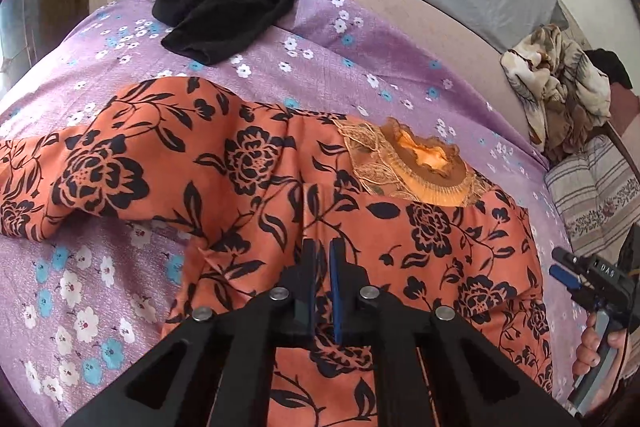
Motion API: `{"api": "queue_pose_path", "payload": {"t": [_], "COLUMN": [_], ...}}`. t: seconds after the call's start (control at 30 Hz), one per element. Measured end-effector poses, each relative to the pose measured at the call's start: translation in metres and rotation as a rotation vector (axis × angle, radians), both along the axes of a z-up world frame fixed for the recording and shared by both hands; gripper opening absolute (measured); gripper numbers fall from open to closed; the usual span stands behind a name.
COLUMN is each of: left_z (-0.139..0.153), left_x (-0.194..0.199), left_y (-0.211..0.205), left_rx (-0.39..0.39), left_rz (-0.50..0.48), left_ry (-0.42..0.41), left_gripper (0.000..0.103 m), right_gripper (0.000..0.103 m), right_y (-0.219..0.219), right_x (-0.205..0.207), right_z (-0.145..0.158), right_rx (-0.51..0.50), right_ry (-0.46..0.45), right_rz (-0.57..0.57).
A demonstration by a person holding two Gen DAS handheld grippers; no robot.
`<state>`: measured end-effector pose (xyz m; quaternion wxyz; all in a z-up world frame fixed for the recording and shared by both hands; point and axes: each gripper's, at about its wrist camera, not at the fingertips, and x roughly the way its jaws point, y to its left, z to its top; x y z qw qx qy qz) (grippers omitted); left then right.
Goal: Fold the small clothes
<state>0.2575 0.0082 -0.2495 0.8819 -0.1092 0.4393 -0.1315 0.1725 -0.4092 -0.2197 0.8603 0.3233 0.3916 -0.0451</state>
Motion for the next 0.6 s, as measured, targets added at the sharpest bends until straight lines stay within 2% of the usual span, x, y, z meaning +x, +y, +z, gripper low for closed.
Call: {"api": "queue_pose_path", "payload": {"t": [0.03,0.1,0.13,0.2,0.37,0.4,0.43,0.47,0.53,0.57,0.6], "left_z": [-0.001,-0.006,-0.007,-0.009,-0.031,-0.037,-0.042,-0.046,-0.047,-0.047,-0.046], "left_x": [0.003,0.007,0.008,0.011,0.023,0.024,0.025,0.026,0.027,0.029,0.030], "left_y": [0.004,0.010,0.010,0.003,-0.029,-0.036,-0.041,-0.045,-0.050,-0.049,-0.046], "left_rx": [-0.014,-0.065,-0.077,-0.056,0.028,0.057,0.088,0.123,0.193,0.204,0.203], "left_rz": [0.015,0.033,0.042,0.018,-0.066,-0.076,-0.085,-0.096,-0.096,-0.094,-0.079], "left_ry": [0.017,0.039,0.034,0.041,0.082,0.089,0.096,0.100,0.071,0.066,0.065], "left_gripper": [0.043,0.082,0.083,0.083,0.083,0.080,0.062,0.052,0.037,0.033,0.021], "right_gripper": [0.051,0.051,0.049,0.049,0.050,0.051,0.052,0.052,0.052,0.052,0.052], "right_y": [-0.003,-0.011,-0.015,-0.018,-0.004,-0.004,-0.004,-0.005,-0.008,-0.010,-0.011], "right_x": [0.004,0.012,0.015,0.018,0.022,0.023,0.022,0.022,0.021,0.020,0.020], "right_z": [-0.008,-0.031,-0.043,-0.052,-0.044,-0.045,-0.044,-0.045,-0.045,-0.046,-0.046], "right_rx": [0.003,0.042,0.069,0.088,0.004,0.000,0.005,0.016,0.044,0.058,0.068], "right_ry": [0.036,0.146,0.194,0.204,0.237,0.238,0.236,0.232,0.228,0.227,0.226], "right_rz": [-0.009,-0.040,-0.050,-0.055,-0.022,-0.020,-0.018,-0.018,-0.025,-0.028,-0.031]}}
